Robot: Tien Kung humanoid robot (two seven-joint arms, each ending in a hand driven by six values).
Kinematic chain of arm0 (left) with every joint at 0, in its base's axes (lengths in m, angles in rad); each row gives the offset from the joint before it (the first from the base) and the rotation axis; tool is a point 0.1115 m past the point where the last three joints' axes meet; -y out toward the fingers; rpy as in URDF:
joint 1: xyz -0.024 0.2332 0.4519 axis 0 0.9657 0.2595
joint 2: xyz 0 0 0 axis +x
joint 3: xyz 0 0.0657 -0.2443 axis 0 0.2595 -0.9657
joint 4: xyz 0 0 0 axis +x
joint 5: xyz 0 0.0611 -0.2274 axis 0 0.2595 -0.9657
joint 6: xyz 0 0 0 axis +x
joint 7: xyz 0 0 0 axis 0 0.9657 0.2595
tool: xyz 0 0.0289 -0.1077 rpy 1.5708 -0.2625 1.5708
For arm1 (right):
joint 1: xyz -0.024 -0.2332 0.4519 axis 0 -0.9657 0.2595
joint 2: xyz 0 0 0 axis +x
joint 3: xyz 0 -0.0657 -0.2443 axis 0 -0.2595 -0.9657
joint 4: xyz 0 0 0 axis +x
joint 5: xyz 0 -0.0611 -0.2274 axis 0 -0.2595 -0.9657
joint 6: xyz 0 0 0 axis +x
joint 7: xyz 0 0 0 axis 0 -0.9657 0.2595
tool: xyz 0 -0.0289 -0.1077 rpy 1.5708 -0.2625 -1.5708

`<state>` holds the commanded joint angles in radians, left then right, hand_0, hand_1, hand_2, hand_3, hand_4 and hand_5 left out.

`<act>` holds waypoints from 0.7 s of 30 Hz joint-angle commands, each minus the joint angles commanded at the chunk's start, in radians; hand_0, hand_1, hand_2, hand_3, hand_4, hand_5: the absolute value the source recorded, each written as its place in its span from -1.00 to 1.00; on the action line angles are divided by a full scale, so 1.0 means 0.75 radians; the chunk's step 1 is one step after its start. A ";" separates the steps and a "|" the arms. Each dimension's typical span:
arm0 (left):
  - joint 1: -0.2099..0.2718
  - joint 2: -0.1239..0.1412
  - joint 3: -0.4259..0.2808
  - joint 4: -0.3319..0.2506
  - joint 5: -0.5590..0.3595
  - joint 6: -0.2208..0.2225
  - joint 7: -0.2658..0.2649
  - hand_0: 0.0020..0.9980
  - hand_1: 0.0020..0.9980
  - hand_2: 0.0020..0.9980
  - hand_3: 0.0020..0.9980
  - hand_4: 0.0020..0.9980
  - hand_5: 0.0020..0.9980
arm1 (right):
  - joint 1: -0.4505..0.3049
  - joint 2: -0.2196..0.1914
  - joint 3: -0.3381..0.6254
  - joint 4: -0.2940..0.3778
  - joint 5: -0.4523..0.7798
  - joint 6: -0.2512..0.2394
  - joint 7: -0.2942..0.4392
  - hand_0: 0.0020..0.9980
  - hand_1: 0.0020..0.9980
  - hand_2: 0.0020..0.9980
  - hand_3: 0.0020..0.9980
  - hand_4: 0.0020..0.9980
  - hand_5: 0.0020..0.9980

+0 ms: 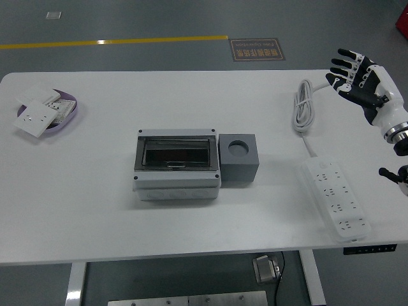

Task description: Pick up the cylinder from the cube,place it in the box,flap close box

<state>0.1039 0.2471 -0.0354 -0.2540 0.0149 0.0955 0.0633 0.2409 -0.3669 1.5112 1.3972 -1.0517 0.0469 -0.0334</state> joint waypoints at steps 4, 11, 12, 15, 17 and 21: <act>-0.013 0.013 0.036 -0.003 -0.040 0.002 -0.020 0.13 0.20 0.11 0.17 0.36 -0.59 | 0.006 0.006 -0.018 -0.013 0.001 -0.005 0.005 0.64 0.50 0.46 0.64 0.50 -0.92; -0.022 0.029 0.035 -0.002 -0.022 -0.002 -0.020 0.13 0.20 0.11 0.17 0.36 -0.59 | 0.006 0.005 -0.046 -0.021 0.011 -0.013 0.013 0.64 0.50 0.46 0.62 0.51 -0.91; -0.023 0.031 0.035 -0.001 -0.021 -0.001 -0.020 0.13 0.20 0.11 0.17 0.36 -0.59 | 0.006 0.005 -0.050 -0.021 0.012 -0.015 0.014 0.64 0.50 0.46 0.62 0.51 -0.91; -0.024 0.032 0.033 0.000 -0.017 -0.001 -0.020 0.13 0.20 0.11 0.17 0.36 -0.59 | 0.008 0.002 -0.060 -0.020 0.013 -0.020 0.018 0.65 0.49 0.45 0.60 0.49 -0.86; -0.026 0.031 0.028 0.001 -0.011 -0.002 -0.020 0.13 0.20 0.11 0.17 0.36 -0.59 | 0.007 -0.003 -0.069 -0.017 0.023 -0.035 0.035 0.65 0.49 0.45 0.60 0.49 -0.86; -0.031 0.024 0.001 0.004 0.027 -0.008 -0.008 0.13 0.20 0.11 0.17 0.36 -0.59 | 0.009 -0.011 -0.089 -0.005 0.043 -0.071 0.078 0.65 0.49 0.45 0.59 0.47 -0.84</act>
<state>0.0804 0.2654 -0.0347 -0.2507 0.0349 0.0895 0.0572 0.2473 -0.3752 1.4442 1.3937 -1.0195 -0.0065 0.0248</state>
